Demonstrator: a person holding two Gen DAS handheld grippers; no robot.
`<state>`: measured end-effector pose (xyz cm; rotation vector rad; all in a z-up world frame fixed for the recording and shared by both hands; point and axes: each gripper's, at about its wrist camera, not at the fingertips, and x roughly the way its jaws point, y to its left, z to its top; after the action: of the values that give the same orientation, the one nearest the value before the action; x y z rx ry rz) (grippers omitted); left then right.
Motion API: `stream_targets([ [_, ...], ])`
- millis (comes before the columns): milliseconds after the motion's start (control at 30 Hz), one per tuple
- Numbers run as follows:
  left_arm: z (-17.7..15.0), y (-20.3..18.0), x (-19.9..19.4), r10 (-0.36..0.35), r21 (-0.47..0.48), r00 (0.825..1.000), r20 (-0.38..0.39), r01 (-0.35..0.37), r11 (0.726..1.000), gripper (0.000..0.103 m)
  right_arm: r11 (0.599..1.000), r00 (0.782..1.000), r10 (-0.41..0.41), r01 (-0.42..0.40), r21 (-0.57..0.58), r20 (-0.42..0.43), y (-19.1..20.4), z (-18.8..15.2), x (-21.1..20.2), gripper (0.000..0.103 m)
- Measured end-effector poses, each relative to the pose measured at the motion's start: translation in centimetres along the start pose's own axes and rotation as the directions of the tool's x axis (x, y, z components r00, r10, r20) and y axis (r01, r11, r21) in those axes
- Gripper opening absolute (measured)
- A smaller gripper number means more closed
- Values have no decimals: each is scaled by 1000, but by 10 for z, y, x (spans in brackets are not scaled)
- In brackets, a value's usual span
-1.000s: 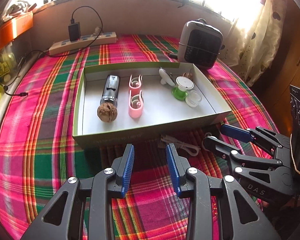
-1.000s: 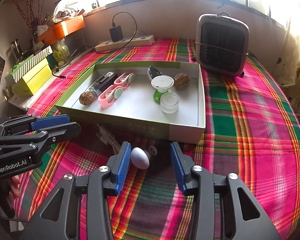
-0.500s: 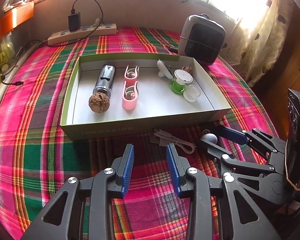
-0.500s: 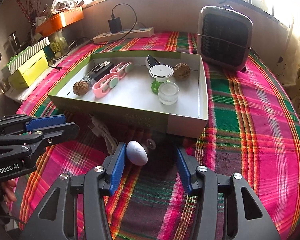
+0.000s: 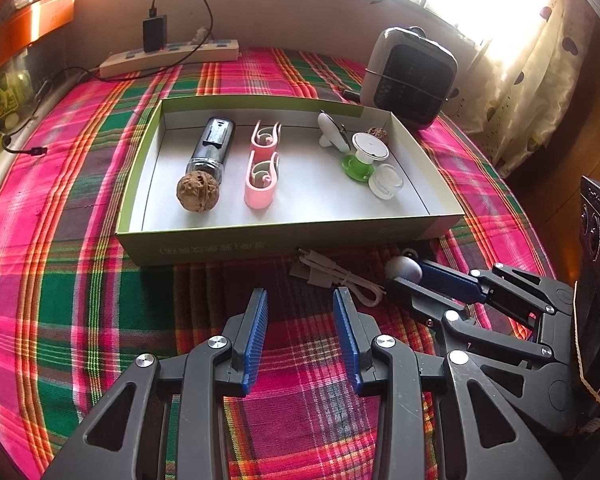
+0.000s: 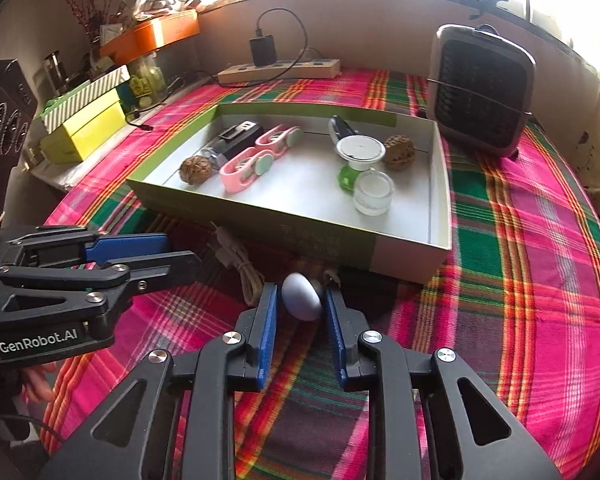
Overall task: Organize objects
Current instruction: 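Move the left tool to the white cable while the right tool approaches the white mushroom-shaped piece, then grasp the white cable with the left tool while the right tool grasps the mushroom-shaped piece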
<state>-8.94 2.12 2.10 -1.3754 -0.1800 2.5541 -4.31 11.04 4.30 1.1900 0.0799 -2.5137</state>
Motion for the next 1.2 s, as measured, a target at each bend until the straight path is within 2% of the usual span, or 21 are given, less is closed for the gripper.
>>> stream_targets([
  [700,-2,20,-3,-27,-98,1000,-4,27,995,32,982,987,153,-157,-104,-45,43,-4,7,24],
  [900,0,16,1,-28,-87,1000,-12,26,996,32,992,994,101,-103,-73,-33,28,-6,-2,24],
  [1167,6,9,10,41,-70,999,-24,-42,997,32,999,1000,-28,27,46,10,-8,-5,-18,24],
  [1200,6,8,10,45,-69,999,-21,-46,997,32,998,999,-32,31,60,12,-11,-5,-18,27],
])
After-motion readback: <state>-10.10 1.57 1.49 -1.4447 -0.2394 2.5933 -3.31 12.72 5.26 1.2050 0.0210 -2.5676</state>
